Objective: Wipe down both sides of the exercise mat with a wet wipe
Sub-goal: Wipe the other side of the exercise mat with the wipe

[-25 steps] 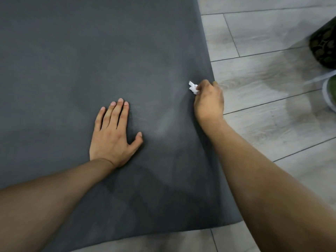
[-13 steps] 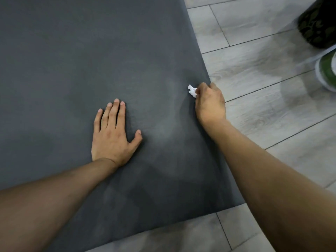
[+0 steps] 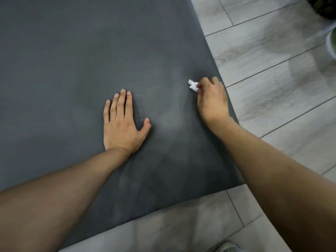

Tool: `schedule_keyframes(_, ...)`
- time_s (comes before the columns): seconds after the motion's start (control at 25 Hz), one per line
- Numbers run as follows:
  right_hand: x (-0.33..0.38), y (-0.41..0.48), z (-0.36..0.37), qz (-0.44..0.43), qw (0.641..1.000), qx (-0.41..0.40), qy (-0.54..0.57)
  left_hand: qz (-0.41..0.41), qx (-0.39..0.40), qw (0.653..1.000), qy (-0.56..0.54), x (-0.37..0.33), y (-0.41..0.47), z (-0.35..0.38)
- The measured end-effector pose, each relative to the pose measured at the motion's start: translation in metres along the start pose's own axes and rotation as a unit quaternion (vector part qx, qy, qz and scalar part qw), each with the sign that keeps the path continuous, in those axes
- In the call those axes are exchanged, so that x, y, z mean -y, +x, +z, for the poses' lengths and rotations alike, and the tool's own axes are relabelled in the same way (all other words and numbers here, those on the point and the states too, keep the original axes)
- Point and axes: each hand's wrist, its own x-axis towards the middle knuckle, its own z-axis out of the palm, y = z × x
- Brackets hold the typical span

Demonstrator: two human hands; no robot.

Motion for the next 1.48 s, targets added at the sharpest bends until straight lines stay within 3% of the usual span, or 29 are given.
schedule_keyframes(0.12,0.022,-0.017,0.003,0.095,0.995,-0.018,0.029,0.005,-0.005,1.000,-0.002,-0.001,0.000,0.002)
schedule_keyframes(0.16,0.040,-0.036,0.004,0.086,0.994,-0.022,0.057,0.003,-0.004,1.000,-0.004,0.000,-0.001,0.002)
schedule_keyframes(0.32,0.068,-0.098,0.006,-0.141,0.982,0.061,0.111,0.010,-0.008,1.000,-0.013,0.003,0.000,0.000)
schedule_keyframes(0.4,0.036,-0.064,-0.002,-0.178,0.980,0.060,0.060,0.020,-0.004,1.000,-0.015,0.003,-0.004,0.002)
schedule_keyframes(0.52,-0.018,-0.007,-0.006,0.016,1.000,-0.009,0.008,0.029,-0.016,0.999,-0.008,0.006,-0.003,0.008)
schedule_keyframes(0.64,0.006,-0.033,-0.004,0.079,0.996,-0.001,0.032,0.035,0.003,0.999,-0.017,0.007,-0.002,0.007)
schedule_keyframes(0.76,0.051,-0.103,-0.005,-0.053,0.989,0.076,0.116,0.028,0.002,0.999,-0.022,0.006,-0.004,0.004)
schedule_keyframes(0.84,0.041,-0.112,-0.010,-0.141,0.979,0.117,0.088,0.026,0.007,0.999,-0.028,0.008,-0.005,0.003)
schedule_keyframes(0.88,0.023,-0.095,-0.014,-0.133,0.984,0.105,0.060,0.027,0.001,0.999,-0.032,0.006,-0.005,0.004)
schedule_keyframes(0.96,-0.008,-0.056,-0.017,-0.020,0.998,0.053,0.012,0.025,-0.003,0.999,-0.035,0.006,-0.003,0.004)
schedule_keyframes(1.08,-0.017,-0.042,-0.011,0.142,0.990,-0.008,0.014,0.036,-0.013,0.998,-0.041,0.005,-0.004,0.007)
schedule_keyframes(1.2,0.031,-0.094,0.002,0.102,0.991,-0.009,0.080,0.044,-0.021,0.997,-0.054,0.006,-0.003,0.007)
schedule_keyframes(1.28,0.048,-0.135,0.003,-0.008,0.994,0.036,0.105,0.100,-0.064,0.991,-0.067,0.007,-0.005,0.007)
schedule_keyframes(1.36,0.032,-0.137,-0.008,-0.096,0.990,0.063,0.077,0.229,-0.118,0.964,-0.070,0.006,-0.008,0.009)
schedule_keyframes(1.4,0.014,-0.133,-0.017,-0.124,0.990,0.052,0.038,0.296,-0.111,0.946,-0.066,0.006,-0.008,0.008)
schedule_keyframes(1.48,-0.028,-0.136,-0.034,-0.096,0.995,0.011,-0.023,0.367,-0.064,0.927,-0.037,0.003,-0.004,0.000)
